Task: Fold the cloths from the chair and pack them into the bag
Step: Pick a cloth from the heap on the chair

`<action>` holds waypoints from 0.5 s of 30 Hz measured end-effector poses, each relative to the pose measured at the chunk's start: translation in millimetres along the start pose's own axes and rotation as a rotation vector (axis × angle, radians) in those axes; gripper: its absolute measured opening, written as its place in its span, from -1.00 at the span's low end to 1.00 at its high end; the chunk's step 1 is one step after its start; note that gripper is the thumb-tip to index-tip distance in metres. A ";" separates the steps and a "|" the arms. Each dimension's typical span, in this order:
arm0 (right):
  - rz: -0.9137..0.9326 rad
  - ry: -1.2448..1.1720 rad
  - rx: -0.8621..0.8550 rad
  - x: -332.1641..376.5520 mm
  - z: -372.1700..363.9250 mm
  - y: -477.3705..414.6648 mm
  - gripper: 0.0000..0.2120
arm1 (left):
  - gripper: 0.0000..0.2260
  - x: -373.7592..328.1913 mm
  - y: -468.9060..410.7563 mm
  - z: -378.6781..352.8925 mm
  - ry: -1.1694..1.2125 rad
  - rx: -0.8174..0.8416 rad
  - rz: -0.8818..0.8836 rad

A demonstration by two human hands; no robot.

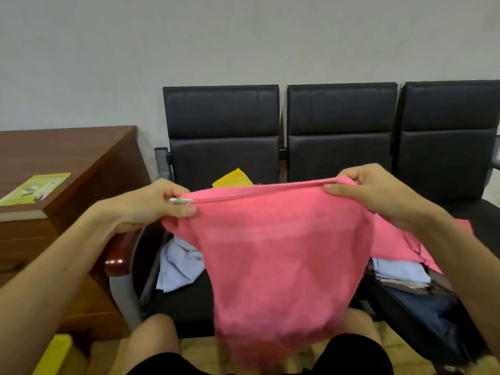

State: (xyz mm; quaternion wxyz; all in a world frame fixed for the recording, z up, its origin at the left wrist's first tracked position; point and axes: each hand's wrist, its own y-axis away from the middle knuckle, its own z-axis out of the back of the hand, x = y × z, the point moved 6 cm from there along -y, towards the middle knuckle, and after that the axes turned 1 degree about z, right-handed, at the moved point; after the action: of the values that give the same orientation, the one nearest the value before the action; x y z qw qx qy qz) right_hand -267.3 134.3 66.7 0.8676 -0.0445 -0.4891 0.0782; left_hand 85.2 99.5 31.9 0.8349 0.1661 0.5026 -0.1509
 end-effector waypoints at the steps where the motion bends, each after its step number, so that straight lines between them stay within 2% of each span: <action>1: -0.051 -0.095 0.039 -10.6 -7.3 2.5 -0.80 | -0.40 15.9 0.8 -1.0 0.155 -0.062 0.003; 5: -0.232 -0.319 0.099 -50.3 -37.3 11.4 -0.76 | -0.36 73.2 2.3 -26.8 0.539 -0.301 0.077; 7: -0.298 -0.398 0.063 -69.2 -51.9 16.8 -0.72 | -0.33 93.3 3.5 -44.1 0.672 -0.381 0.113; 9: -0.336 -0.465 -0.023 -85.8 -68.0 22.3 -0.87 | -0.34 108.3 4.4 -62.0 0.791 -0.418 0.163; 10: -0.329 -0.447 -0.081 -92.1 -74.3 25.1 -0.90 | -0.43 113.7 5.3 -72.5 0.846 -0.422 0.190; 13: -0.281 -0.323 -0.206 -104.8 -91.8 30.6 -0.76 | -0.84 126.7 6.3 -99.4 0.936 -0.485 0.276; 15: -0.271 -0.321 -0.231 -109.6 -99.9 34.3 -0.74 | -0.93 139.2 7.2 -108.1 0.894 -0.573 0.322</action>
State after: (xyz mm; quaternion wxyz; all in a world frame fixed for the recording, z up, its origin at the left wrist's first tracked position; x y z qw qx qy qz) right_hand -240.8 148.3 -82.5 0.7704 -0.0644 -0.6280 -0.0892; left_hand 65.4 140.5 -138.5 0.5647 0.0551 0.7971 0.2067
